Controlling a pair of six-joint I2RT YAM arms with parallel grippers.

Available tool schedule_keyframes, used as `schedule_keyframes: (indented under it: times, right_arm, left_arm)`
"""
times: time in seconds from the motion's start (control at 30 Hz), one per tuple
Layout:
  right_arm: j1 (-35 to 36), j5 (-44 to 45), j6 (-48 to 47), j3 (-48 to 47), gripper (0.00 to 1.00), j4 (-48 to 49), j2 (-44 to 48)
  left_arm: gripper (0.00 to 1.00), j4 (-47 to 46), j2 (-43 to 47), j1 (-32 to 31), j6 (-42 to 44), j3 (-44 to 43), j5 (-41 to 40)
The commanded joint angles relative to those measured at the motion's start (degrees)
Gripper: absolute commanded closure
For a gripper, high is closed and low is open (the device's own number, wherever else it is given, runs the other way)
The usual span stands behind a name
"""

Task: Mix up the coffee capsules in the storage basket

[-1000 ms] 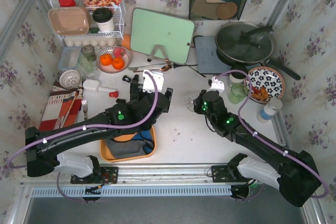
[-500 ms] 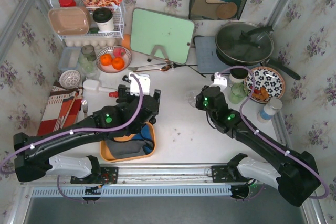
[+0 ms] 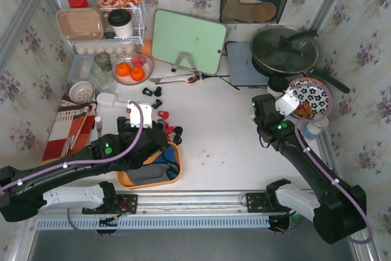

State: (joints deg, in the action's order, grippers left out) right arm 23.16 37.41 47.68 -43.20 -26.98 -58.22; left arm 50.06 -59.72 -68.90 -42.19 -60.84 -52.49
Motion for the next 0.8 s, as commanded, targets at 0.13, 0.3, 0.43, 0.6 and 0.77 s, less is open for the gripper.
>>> schedule_keyframes:
  times: [0.13, 0.3, 0.43, 0.6, 0.77]
  right_arm:
    - [-11.07, -1.74, 16.38, -0.02, 1.0, -18.71, -7.84]
    - [-15.4, -3.95, 15.03, 3.34, 1.0, -15.54, -7.98]
    - [-15.72, -7.74, 5.5, 3.12, 1.0, -7.79, -9.37]
    - [-15.77, -4.6, 3.52, -2.24, 1.0, -8.88, -14.73]
    - [-16.95, -0.54, 6.34, -5.48, 1.0, -10.68, -19.81]
  left_arm:
    - [0.05, 7.85, 5.26, 0.08, -3.13, 2.37, 4.51]
    - [0.06, 12.29, 10.82, 0.07, -2.14, 2.5, 4.83]
    - [0.06, 15.64, 16.5, 0.04, -1.47, 2.66, 4.53]
    - [0.06, 16.91, 23.93, 0.08, -2.34, 5.46, 3.57]
    - [0.06, 22.8, 26.87, 0.08, -11.77, 7.8, 0.8]
